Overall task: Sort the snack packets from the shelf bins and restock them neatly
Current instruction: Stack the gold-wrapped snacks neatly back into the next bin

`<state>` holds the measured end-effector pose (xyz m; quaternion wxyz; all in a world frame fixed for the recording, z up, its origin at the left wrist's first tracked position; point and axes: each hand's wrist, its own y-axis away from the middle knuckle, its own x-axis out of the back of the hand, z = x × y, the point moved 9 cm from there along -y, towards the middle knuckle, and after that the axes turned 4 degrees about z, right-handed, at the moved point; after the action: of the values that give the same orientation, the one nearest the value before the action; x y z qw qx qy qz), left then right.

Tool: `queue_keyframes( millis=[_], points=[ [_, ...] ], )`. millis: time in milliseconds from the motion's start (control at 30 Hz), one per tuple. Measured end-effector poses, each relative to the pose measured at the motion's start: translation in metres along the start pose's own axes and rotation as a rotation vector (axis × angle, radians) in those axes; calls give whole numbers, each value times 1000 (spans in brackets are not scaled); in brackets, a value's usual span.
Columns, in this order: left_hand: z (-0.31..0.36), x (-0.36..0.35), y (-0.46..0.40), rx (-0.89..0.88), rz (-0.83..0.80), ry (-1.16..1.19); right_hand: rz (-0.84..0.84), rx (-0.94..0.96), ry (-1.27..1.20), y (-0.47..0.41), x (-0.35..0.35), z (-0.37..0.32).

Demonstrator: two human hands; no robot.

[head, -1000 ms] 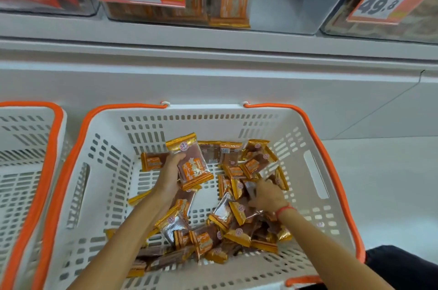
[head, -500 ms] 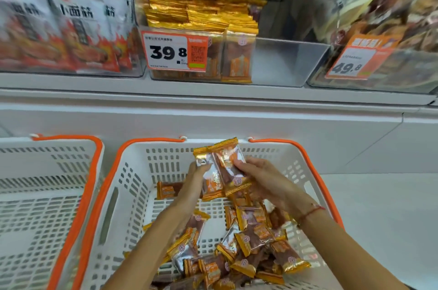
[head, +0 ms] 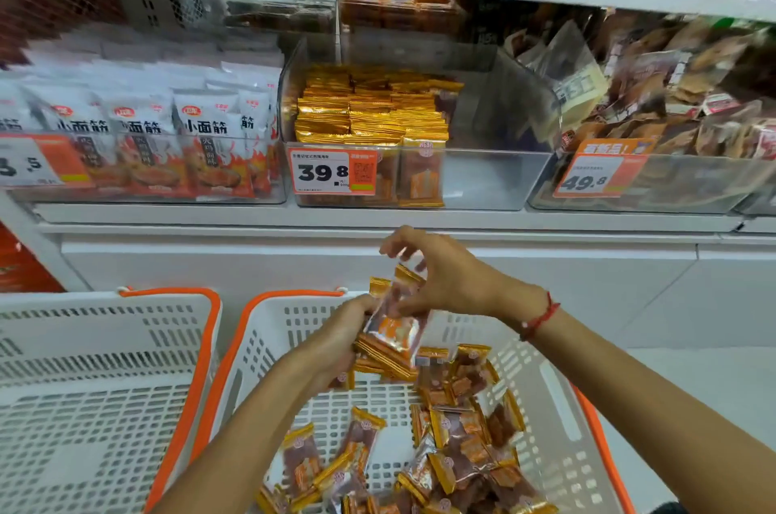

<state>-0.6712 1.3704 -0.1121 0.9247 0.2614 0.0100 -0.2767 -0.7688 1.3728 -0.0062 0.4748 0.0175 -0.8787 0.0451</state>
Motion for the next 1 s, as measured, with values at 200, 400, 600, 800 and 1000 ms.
queue_keyframes(
  millis=[200,400,600,800,1000],
  points=[
    [41,-5,7,-187,135,280,596,-292,-260,32,17,19],
    [105,-32,16,-415,55,171,514,-102,-327,17,65,-9],
    [192,-56,36,-727,173,-261,260,-100,-476,-6,123,-26],
    [250,-53,-13,-853,347,-1050,727,-74,-291,-26,198,13],
    [239,-31,-61,-760,425,-1569,596,-398,-246,-125,188,117]
  ],
)
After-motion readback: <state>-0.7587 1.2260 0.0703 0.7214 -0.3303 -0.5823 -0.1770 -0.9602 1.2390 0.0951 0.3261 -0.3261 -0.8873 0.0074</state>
